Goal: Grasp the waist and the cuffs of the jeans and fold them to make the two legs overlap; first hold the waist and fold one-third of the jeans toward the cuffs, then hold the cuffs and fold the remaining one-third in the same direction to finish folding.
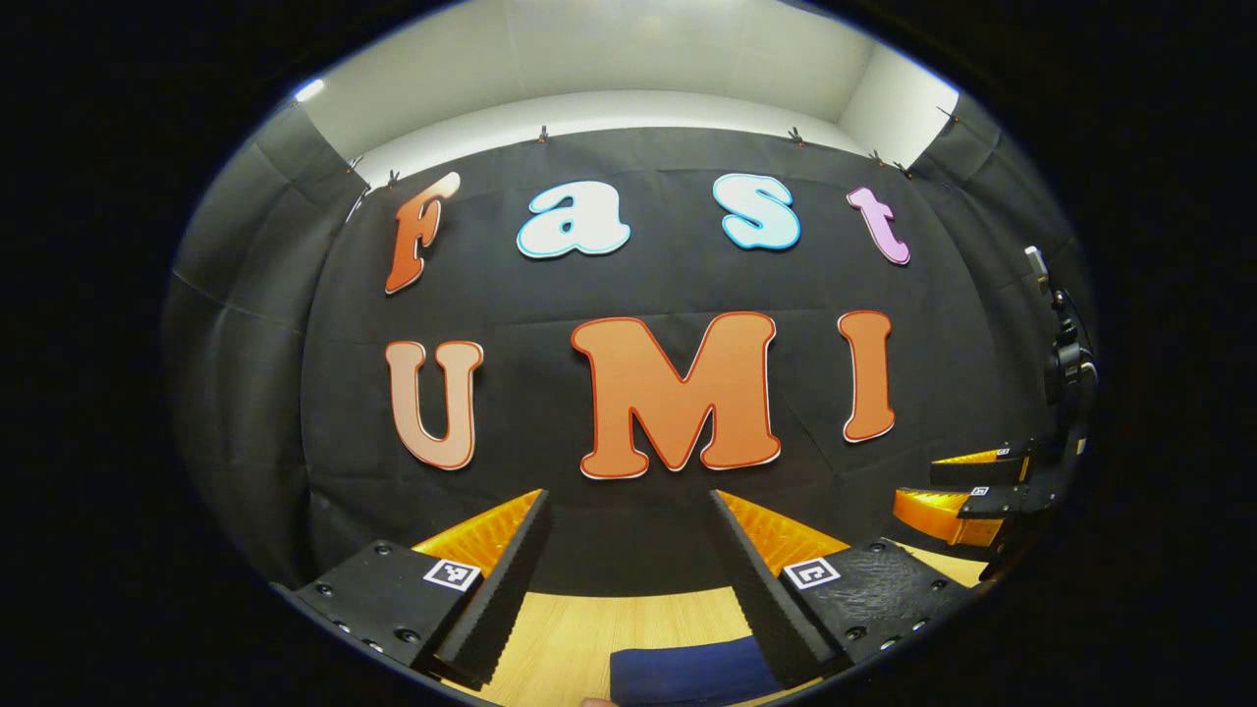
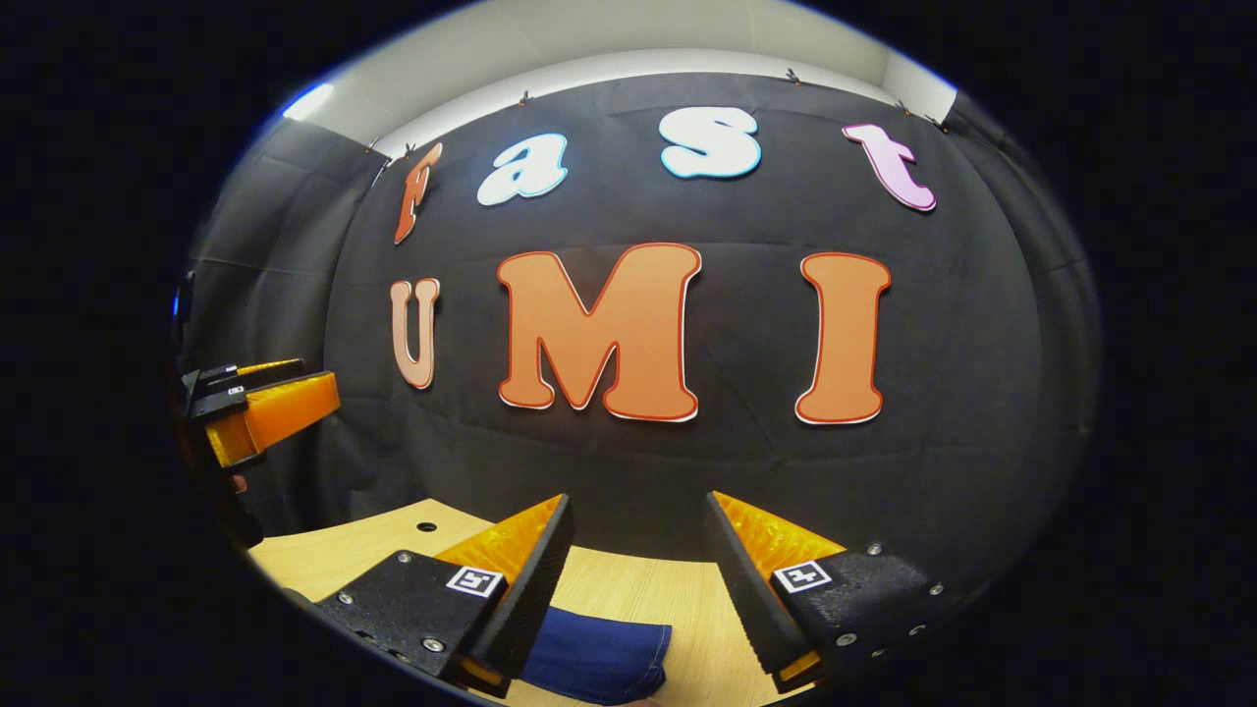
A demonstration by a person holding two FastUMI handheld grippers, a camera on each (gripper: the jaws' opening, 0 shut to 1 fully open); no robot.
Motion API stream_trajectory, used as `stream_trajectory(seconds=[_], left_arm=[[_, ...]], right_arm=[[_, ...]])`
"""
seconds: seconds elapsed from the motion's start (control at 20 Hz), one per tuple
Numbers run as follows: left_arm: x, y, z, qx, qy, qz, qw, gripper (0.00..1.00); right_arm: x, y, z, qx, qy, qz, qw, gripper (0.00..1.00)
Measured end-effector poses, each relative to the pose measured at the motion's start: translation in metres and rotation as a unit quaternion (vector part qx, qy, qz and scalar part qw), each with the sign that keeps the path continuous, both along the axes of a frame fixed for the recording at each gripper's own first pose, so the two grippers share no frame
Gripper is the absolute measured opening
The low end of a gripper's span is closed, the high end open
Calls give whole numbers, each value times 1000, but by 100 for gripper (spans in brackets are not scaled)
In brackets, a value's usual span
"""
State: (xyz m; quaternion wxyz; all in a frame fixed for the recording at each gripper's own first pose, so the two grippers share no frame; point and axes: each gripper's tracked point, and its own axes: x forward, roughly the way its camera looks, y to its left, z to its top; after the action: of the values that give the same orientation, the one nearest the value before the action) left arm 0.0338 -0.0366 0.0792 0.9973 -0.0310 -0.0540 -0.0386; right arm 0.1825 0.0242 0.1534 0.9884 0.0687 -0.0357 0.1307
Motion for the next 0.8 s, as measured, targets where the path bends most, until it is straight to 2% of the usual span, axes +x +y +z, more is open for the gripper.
stream_trajectory(seconds=[0.15,0.4,0.8], left_arm=[[3,3,-11,-20,14,-2,1000,99],[6,10,-29,-37,35,6,999,99],[10,15,-41,-33,39,3,999,99]], right_arm=[[-4,5,1,-3,-5,-4,1000,85],[-12,16,-1,-11,-4,9,1000,86],[-14,13,-6,-4,2,6,1000,86]])
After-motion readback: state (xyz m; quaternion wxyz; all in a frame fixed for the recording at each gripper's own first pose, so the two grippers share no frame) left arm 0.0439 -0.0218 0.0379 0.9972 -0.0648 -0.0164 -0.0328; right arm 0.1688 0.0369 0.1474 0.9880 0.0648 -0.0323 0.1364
